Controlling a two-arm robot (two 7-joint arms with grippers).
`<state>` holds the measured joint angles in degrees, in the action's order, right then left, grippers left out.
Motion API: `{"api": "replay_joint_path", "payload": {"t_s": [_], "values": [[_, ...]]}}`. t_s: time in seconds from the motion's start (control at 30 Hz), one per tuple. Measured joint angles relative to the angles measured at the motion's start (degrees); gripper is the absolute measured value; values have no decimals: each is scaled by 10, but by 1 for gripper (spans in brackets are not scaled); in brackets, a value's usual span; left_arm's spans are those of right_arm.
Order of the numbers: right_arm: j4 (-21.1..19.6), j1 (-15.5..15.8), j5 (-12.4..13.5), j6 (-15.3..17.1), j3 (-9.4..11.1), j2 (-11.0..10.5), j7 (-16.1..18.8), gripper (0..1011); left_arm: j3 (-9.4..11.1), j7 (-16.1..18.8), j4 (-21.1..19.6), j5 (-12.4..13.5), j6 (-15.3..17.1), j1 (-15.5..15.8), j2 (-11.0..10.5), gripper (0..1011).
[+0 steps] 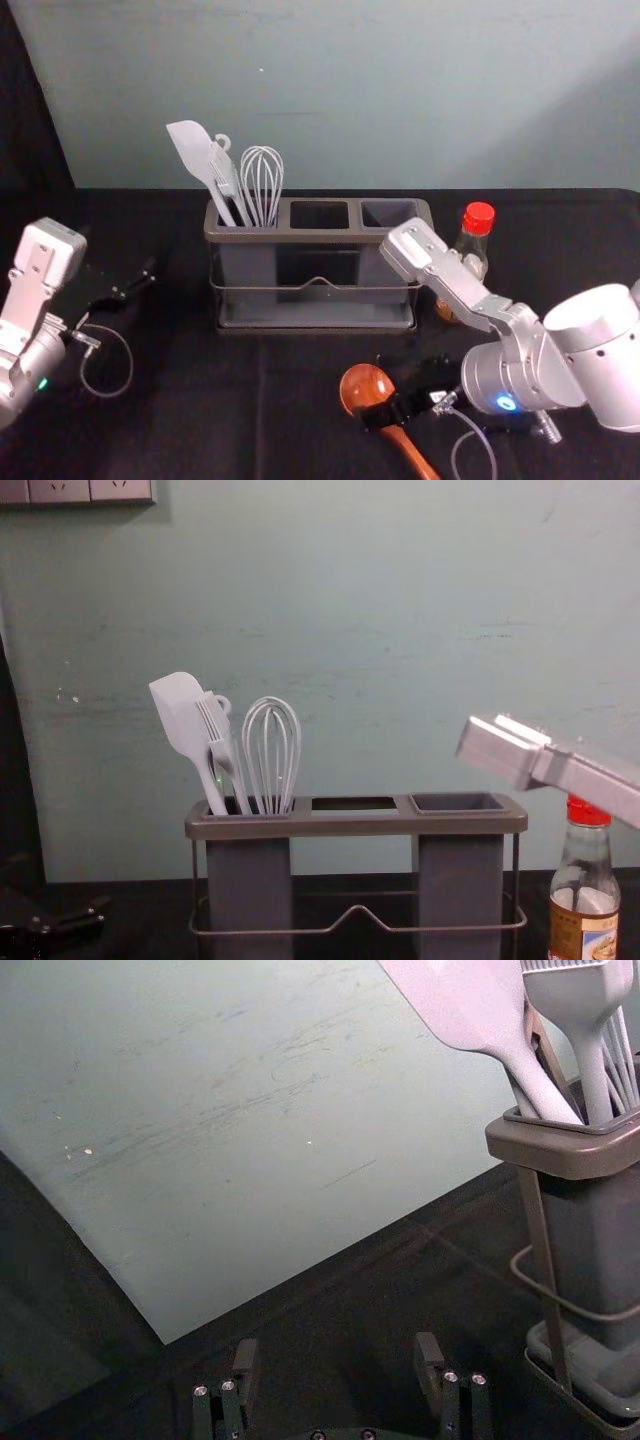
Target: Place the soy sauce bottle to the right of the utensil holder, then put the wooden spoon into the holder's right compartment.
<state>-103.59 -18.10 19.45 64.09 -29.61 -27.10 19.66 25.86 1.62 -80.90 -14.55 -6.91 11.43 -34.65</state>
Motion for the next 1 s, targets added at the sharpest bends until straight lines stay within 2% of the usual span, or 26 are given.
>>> {"api": "replay_joint_path", "payload": {"t_s": [0.27, 1.0], "values": [[18, 1, -10, -2, 1, 15, 2, 1000, 0, 0, 0, 0, 0, 0, 0, 1011], [29, -5, -45, -12, -4, 31, 16, 1002, 0, 0, 0, 0, 0, 0, 0, 1012]]}}
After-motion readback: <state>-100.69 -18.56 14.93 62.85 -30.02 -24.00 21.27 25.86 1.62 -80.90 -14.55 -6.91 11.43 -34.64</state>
